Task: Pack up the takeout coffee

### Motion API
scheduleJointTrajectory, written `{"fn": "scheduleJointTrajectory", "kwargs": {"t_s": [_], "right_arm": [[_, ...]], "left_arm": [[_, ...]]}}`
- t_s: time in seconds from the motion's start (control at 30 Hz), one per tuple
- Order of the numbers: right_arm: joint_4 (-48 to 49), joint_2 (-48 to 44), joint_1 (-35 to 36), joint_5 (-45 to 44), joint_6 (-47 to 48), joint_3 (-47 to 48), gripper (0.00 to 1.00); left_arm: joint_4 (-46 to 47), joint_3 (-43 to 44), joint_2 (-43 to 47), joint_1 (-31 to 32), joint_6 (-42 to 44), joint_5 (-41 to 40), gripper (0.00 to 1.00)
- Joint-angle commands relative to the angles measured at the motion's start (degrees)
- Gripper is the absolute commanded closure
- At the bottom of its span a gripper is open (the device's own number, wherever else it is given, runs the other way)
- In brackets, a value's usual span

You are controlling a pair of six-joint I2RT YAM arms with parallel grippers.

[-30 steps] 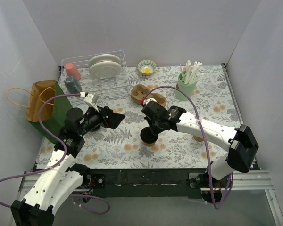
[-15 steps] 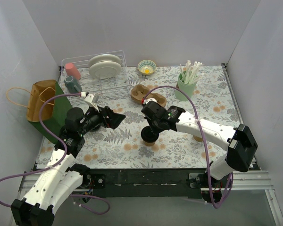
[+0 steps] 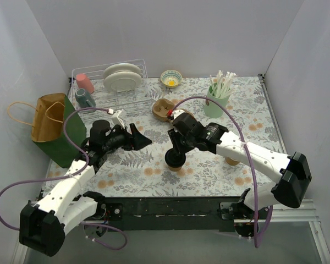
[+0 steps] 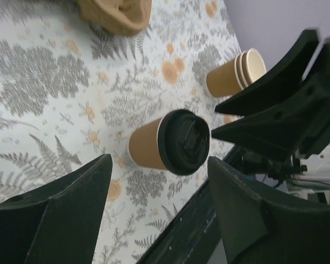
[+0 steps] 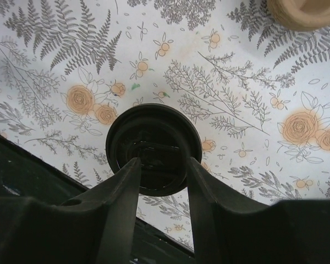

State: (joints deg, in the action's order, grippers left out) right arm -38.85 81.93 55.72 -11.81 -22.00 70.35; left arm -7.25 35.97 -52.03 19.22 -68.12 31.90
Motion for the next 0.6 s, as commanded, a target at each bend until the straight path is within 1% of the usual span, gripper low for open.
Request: {"fn": "scheduleJointTrajectory", "kwargs": {"t_s": [0.0,0.1,0.17,0.2,0.23,0.33,0.47,0.5,0.57], "right_arm": [[4.7,-2.4,-2.2,4.2,2.0,-2.5,0.50],[6.4,-3.0,-3.2,6.1,3.4,-4.3,0.48],[6.5,-3.3,-3.8,6.6,3.6,-5.0,0.47],[6.5,-3.4,-4.4,6.9,3.7,-5.4,0.46],[7.3,-3.8,-4.7,7.6,4.1,-6.0,0.46],[9.5,-4.9,-6.0,9.7,4.4,-8.3,0.46],[11.4,-5.0,-7.0,11.5,5.2,-10.8,0.46],[12.0,-5.1,-7.3,11.5,5.2,-11.6,0.46],[13.8,-5.4,-7.6,13.7,5.1,-12.9,0.47]], "left_arm": [[2.8,-2.9,-3.2,3.4,-6.1,2.2,0.33],[6.3,-3.9,-5.2,7.5,-8.1,0.2,0.34],[6.9,-4.6,-7.4,10.0,-8.8,-0.7,0.34],[9.9,-4.9,-8.2,10.7,-9.7,-1.3,0.35],[10.8,-5.6,-8.8,11.3,-10.1,-1.6,0.35],[13.9,-6.6,-11.1,12.3,-11.2,-2.3,0.37],[15.8,-7.6,-14.3,13.2,-11.0,-3.1,0.44],[16.7,-7.8,-15.7,13.3,-10.8,-3.2,0.44],[17.7,-8.2,-16.9,13.7,-10.6,-3.8,0.46]]}}
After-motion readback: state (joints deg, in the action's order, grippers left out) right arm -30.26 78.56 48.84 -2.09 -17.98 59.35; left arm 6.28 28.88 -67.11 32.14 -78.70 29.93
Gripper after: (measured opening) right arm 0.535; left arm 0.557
